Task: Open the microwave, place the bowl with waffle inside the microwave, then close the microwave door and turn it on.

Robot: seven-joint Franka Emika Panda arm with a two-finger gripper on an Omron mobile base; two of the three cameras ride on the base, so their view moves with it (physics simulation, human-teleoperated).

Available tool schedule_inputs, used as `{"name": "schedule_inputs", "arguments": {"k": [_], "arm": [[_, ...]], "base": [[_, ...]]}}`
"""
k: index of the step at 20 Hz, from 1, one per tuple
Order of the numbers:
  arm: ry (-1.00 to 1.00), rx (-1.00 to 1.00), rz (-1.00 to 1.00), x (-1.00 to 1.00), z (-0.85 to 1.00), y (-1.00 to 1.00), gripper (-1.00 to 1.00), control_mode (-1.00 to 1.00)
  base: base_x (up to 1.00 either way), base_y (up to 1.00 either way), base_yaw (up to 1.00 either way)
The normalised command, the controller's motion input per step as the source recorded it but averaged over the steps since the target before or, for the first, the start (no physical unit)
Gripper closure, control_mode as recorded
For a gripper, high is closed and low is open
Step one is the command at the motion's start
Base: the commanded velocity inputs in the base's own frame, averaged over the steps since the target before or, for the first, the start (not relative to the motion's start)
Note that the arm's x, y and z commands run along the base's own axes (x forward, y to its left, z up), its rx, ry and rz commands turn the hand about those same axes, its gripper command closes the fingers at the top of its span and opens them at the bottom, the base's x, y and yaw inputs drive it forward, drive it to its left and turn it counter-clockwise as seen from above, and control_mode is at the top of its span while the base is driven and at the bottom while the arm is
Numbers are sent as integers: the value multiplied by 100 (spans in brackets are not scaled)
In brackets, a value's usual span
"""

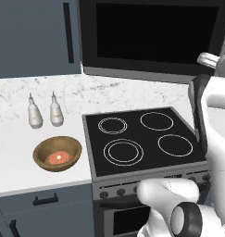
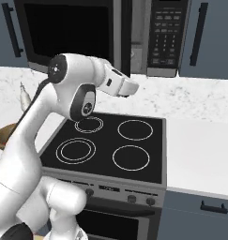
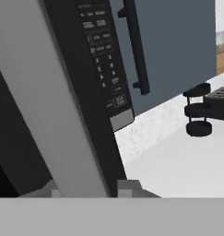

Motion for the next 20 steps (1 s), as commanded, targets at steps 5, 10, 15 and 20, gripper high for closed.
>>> {"name": "schedule_inputs", "arguments": {"k": [5, 10, 15, 20], "arm": [[-12, -20, -8, -100, 1, 46, 100, -100], [-19, -29, 0, -100, 0, 85, 100, -100], [-22, -32, 0, -100, 0, 100, 100, -100], [-5, -31, -5, -99, -3, 100, 100, -100]], "base": [[0, 0, 0], [0, 0, 0], [0, 0, 0], [0, 0, 0]]}}
